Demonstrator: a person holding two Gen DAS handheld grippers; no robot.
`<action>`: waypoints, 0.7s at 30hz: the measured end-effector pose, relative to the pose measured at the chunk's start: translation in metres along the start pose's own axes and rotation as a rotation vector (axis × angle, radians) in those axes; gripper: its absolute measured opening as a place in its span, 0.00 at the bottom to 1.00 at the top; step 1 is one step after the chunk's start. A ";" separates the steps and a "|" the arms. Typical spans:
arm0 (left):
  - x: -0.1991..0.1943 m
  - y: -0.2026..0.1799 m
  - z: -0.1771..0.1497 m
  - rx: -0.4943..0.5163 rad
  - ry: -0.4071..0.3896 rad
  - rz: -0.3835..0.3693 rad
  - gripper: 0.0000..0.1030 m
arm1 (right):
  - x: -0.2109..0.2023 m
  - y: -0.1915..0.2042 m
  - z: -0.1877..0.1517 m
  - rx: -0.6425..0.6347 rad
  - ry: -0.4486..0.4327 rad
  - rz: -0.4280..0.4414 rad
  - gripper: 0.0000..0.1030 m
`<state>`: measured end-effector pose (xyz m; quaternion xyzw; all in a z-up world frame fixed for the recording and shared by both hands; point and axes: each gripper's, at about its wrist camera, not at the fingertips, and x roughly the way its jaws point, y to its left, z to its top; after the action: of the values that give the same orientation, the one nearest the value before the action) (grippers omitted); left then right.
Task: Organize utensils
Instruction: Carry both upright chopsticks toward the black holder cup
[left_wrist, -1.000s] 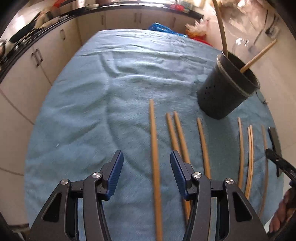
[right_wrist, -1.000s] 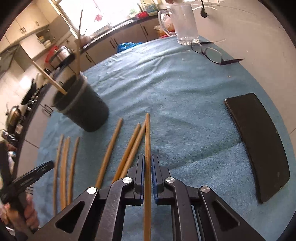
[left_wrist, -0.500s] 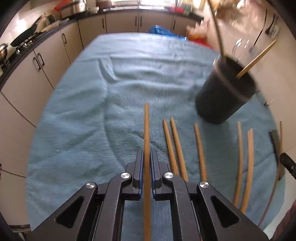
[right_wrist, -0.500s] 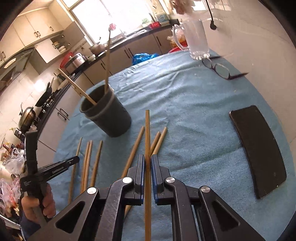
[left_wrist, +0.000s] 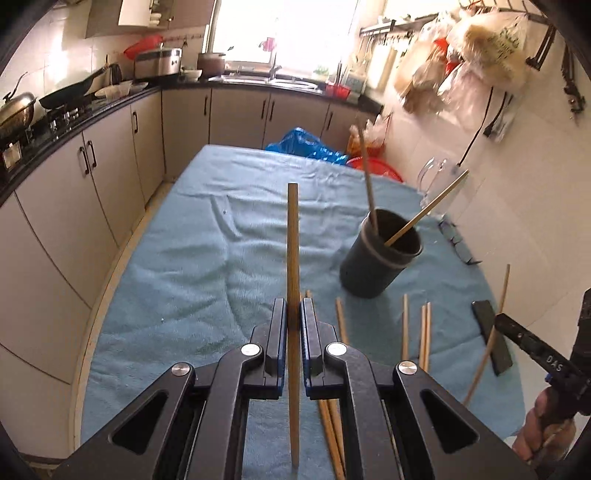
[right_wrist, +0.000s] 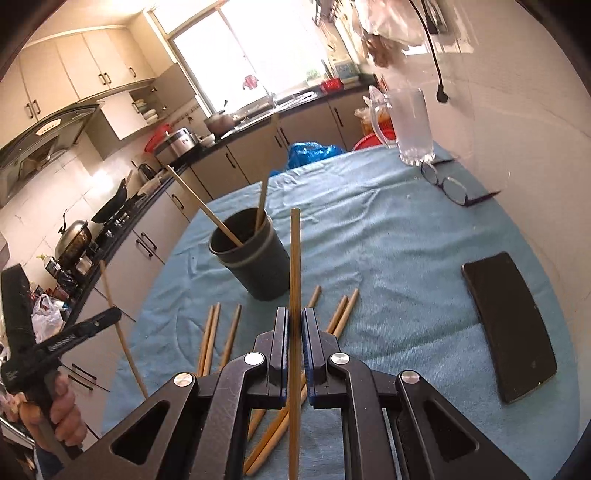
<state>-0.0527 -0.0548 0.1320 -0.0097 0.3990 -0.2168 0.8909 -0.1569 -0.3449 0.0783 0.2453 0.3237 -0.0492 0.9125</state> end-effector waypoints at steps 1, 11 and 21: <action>-0.004 0.000 0.001 0.000 -0.009 -0.001 0.06 | -0.002 0.001 0.000 0.001 -0.006 0.005 0.08; -0.022 -0.004 0.005 0.006 -0.054 -0.024 0.06 | -0.014 0.002 0.002 0.003 -0.053 0.024 0.08; -0.029 -0.009 0.010 0.017 -0.075 -0.023 0.06 | -0.021 0.002 0.005 -0.002 -0.086 0.026 0.08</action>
<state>-0.0657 -0.0532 0.1609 -0.0146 0.3634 -0.2297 0.9028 -0.1700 -0.3466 0.0954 0.2460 0.2810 -0.0476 0.9264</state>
